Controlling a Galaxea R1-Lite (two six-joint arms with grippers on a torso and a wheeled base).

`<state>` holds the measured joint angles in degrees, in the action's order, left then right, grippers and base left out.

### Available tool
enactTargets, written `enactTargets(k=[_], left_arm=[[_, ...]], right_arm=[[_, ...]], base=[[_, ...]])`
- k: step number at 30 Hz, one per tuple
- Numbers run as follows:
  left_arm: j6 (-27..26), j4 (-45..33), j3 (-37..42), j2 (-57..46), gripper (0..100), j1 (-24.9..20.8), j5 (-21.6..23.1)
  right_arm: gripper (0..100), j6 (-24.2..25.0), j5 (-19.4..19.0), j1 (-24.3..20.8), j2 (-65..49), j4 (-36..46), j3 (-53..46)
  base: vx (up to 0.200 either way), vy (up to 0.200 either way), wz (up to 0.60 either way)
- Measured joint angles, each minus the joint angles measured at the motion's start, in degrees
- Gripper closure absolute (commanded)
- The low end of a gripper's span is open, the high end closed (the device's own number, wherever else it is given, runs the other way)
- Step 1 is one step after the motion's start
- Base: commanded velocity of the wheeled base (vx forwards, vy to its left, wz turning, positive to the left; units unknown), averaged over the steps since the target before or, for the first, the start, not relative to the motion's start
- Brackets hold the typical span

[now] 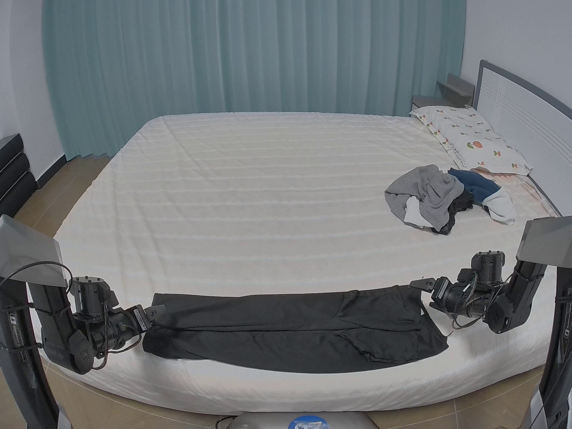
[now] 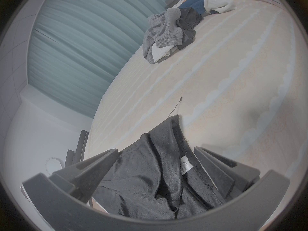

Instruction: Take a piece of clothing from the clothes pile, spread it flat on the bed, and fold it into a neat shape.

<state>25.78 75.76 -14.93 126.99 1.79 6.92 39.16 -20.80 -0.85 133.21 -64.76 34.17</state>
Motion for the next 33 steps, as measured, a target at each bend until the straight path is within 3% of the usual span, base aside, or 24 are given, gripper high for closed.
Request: enactTargets(k=[5,8,13,22,29,33], left_arm=[[-7.84,0.13,3.12,-2.16,0,-0.85,-0.59],[-8.39,0.16,4.22,-2.77,0,-1.68,-0.77],[-1.84,0.27,4.99,-2.6,0,-3.24,-0.74],[1.08,0.22,5.02,0.2,0,-4.13,-0.46],[12.15,0.2,1.11,2.86,0,-4.29,-0.52],[14.04,0.2,-1.24,4.96,0,-4.73,-1.07]], right_arm=[[0,0.8,-0.09,0.09,0.11,-0.02,0.04],[0,1.11,-0.09,0.09,0.21,0.0,0.13],[0,1.44,-0.44,0.01,0.45,-0.05,0.15],[0,1.56,-0.88,-0.18,0.83,-0.06,0.09],[0,1.6,-0.88,-0.24,1.11,-0.16,0.2],[0,1.62,-0.88,-0.29,1.35,-0.17,0.26]], base=[[0.0,0.0,0.0],[-0.067,0.0,0.0],[-0.2,0.0,0.0],[0.0,0.0,0.0],[0.0,0.0,0.0],[0.0,0.0,0.0]])
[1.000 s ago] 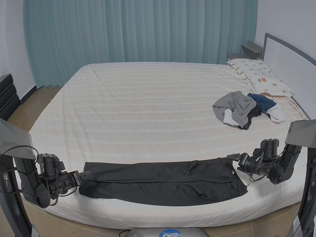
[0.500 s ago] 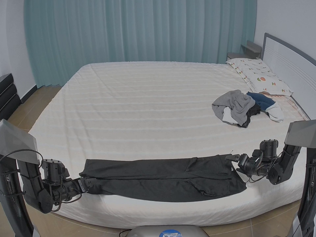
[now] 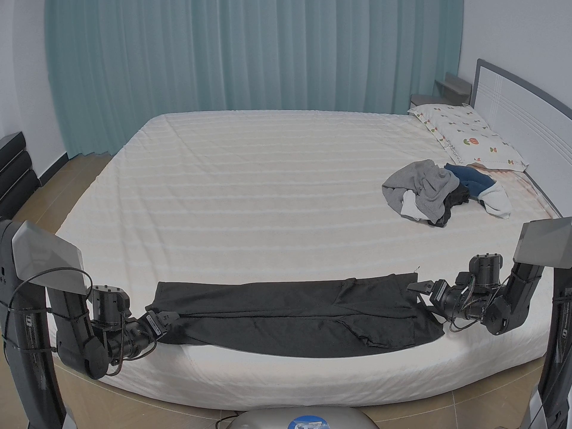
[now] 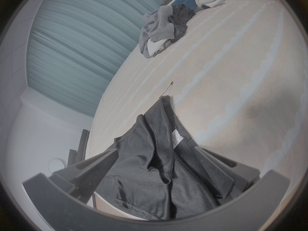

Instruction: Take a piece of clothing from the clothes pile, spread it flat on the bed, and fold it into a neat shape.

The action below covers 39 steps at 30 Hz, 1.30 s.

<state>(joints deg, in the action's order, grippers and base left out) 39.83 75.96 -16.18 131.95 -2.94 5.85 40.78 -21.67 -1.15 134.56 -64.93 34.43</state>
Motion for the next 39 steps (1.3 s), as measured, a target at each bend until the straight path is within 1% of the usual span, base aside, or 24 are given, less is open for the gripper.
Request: enactTargets(k=[5,6,9,13,16,19,26,32,33,39], left_arm=[[0.07,0.05,-1.02,1.54,0,-0.22,-0.22],[0.02,0.05,-1.12,1.71,100,-0.23,-0.3],[-0.06,0.02,-1.32,2.19,100,-0.28,-1.07],[-0.85,-0.12,-1.49,2.78,100,-0.3,-4.05],[-3.21,-0.09,-1.57,3.3,100,-0.3,-5.96],[-4.44,-0.11,-1.55,3.69,100,-0.12,-7.59],[-9.16,-0.06,-0.96,3.89,100,0.68,-10.14],[-9.73,0.0,-0.33,3.91,100,1.15,-10.45],[-9.94,-0.01,-0.2,3.91,0,1.16,-10.47],[-10.5,0.0,0.33,3.55,0,1.38,-10.28]], right_arm=[[0,-0.02,0.0,-0.12,0.2,-0.02,0.05],[0,-0.02,0.0,-0.17,0.2,-0.05,0.05],[0,-0.02,0.0,-0.23,0.23,-0.05,0.05],[0,-0.02,0.0,-0.23,0.26,-0.18,0.0],[0,0.0,-0.02,-0.28,0.26,-0.24,-0.04],[0,-0.02,0.0,-0.33,0.26,-0.27,-0.12],[0,-0.06,0.04,-0.33,0.26,-0.27,-0.17],[0,-0.06,0.06,-0.33,0.26,-0.27,-0.23],[0,-0.06,0.06,-0.33,0.26,-0.27,-0.23],[0,0.0,0.06,-0.33,0.23,-0.24,-0.15]], base=[[0.0,0.0,0.0],[0.0,0.0,0.0],[0.0,0.0,0.0],[0.0,0.0,0.0],[0.0,0.0,0.0],[0.0,0.0,0.0],[0.0,0.0,0.0],[0.0,0.0,0.0],[0.0,0.0,0.0],[0.0,0.0,0.0]])
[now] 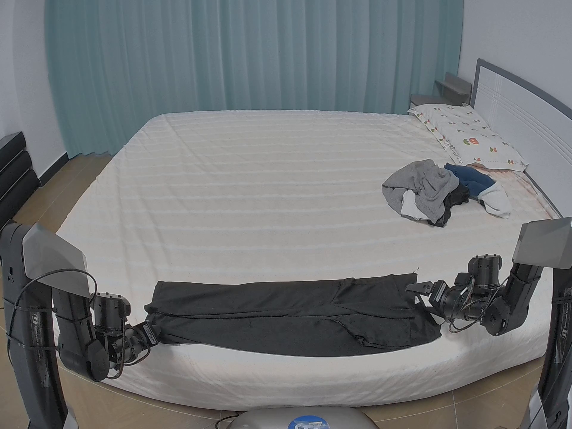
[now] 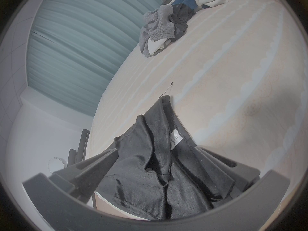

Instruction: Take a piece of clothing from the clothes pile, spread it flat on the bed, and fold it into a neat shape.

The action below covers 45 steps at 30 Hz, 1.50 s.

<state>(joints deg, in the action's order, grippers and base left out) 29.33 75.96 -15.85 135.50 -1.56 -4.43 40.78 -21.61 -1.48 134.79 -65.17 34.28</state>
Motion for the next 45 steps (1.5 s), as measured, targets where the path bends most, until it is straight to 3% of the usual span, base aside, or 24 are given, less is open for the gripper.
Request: enactTargets(k=[4,11,19,32,45], left_arm=[[0.33,0.0,0.09,-1.07,0,0.29,1.34],[3.82,-0.2,-0.46,-5.23,0,2.3,8.19],[4.39,-2.91,-4.29,-8.84,0,4.39,9.62],[2.3,-23.55,-19.57,-8.0,0,3.64,11.73],[-3.41,-18.59,-21.36,-1.93,0,2.63,11.75]], right_arm=[[0,0.06,0.0,0.11,-0.15,-0.05,0.2],[0,0.41,0.11,1.01,-0.3,-0.11,1.11],[0,4.13,0.09,2.27,-0.11,-0.07,3.12],[0,6.3,0.16,3.36,2.26,-2.43,5.46],[0,6.57,0.6,3.05,4.35,-4.6,5.22]], base=[[0.0,0.0,0.0],[0.0,0.0,0.0],[0.0,0.0,0.0],[0.0,0.0,0.0],[0.0,0.0,0.0]])
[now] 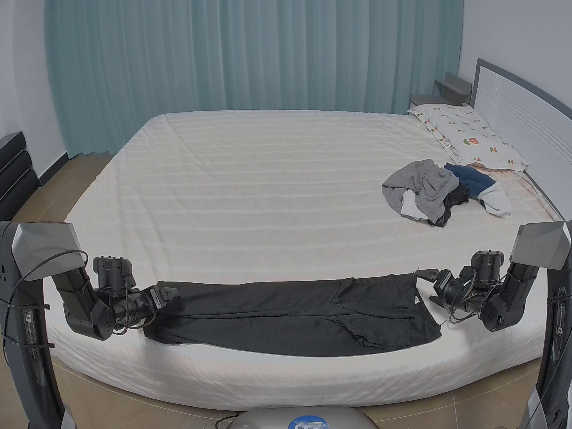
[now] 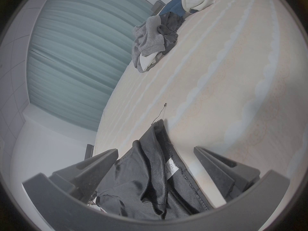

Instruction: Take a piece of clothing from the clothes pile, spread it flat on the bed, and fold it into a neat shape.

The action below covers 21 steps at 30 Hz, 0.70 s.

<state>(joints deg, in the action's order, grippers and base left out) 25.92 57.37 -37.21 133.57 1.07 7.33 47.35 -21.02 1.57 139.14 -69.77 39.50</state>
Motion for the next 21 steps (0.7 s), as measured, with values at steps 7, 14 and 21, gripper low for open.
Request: enactTargets(k=[7,14,21], left_arm=[[-0.17,0.22,0.91,1.11,0,-1.49,-0.09],[0.09,0.22,0.85,1.49,100,-1.97,-0.22],[0.3,0.27,1.05,1.35,100,-1.87,-0.29]], right_arm=[[0,0.02,0.0,0.0,0.2,0.0,0.05],[0,0.0,0.02,0.0,0.24,0.0,0.05],[0,0.02,0.05,0.0,0.24,-0.06,0.05]], base=[[0.0,0.0,0.0],[0.0,0.0,0.0],[0.0,0.0,0.0]])
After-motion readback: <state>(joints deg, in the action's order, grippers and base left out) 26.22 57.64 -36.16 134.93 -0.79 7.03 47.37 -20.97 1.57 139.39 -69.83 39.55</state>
